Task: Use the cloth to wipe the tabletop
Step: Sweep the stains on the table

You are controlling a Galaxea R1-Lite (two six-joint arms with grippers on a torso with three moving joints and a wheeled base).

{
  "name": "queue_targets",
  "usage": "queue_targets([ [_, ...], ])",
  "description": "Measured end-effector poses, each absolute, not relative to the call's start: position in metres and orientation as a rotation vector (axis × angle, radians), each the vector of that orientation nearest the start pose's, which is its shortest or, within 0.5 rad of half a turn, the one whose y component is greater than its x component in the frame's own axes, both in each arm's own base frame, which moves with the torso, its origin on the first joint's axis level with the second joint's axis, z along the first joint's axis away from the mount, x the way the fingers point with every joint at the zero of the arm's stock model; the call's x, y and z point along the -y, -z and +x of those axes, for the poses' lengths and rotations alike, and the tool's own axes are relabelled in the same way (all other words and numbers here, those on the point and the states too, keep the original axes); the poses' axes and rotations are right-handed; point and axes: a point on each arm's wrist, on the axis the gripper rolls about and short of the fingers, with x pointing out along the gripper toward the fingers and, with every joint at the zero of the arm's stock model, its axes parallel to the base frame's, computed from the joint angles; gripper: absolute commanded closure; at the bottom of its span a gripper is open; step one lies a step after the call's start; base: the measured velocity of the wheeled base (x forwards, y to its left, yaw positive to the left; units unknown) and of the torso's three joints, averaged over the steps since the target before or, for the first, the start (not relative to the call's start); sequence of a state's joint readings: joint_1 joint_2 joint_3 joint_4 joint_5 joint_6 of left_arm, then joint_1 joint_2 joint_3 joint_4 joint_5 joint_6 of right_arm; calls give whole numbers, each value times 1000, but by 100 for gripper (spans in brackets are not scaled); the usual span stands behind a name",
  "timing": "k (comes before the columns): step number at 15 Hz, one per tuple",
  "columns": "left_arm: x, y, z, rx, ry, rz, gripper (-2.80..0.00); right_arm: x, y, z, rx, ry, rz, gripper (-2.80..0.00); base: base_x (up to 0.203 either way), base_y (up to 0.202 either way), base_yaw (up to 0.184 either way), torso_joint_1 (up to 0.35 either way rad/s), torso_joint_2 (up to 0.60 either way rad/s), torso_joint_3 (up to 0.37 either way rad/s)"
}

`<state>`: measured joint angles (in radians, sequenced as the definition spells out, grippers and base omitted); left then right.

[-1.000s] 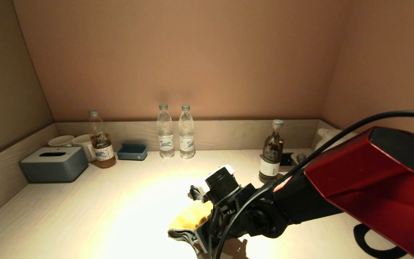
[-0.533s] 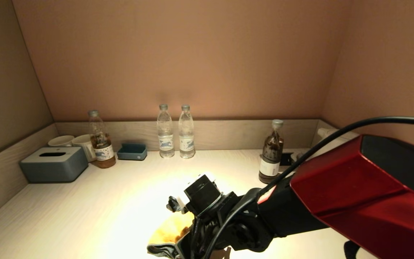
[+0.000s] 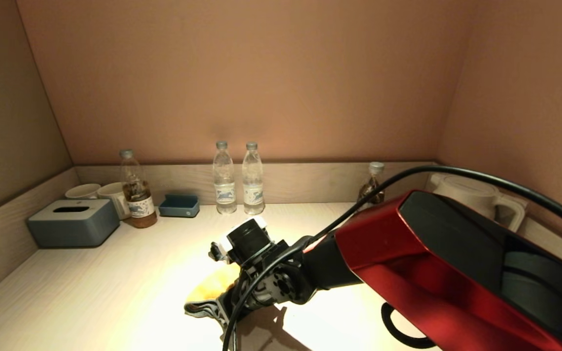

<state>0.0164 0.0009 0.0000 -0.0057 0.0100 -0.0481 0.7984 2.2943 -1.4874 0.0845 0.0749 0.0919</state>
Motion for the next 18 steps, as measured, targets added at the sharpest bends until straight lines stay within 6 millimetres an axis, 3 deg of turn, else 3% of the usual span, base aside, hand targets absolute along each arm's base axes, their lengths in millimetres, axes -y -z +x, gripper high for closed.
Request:
queue_targets([
  [4, 0, -76, -23, 6, -27, -48, 0, -300, -63, 333, -924, -699, -217, 0, 0, 0, 0, 0, 0, 0],
  [10, 0, -76, -23, 6, -27, -48, 0, -282, -58, 328, -980, -659, -218, 0, 0, 0, 0, 0, 0, 0],
  [14, 0, -76, -23, 6, -27, -48, 0, -264, -69, 313, -1002, -650, -226, 0, 0, 0, 0, 0, 0, 0],
  [18, 0, -76, -23, 5, -26, -48, 0, -247, -84, 277, -1036, -679, -248, 0, 0, 0, 0, 0, 0, 0],
])
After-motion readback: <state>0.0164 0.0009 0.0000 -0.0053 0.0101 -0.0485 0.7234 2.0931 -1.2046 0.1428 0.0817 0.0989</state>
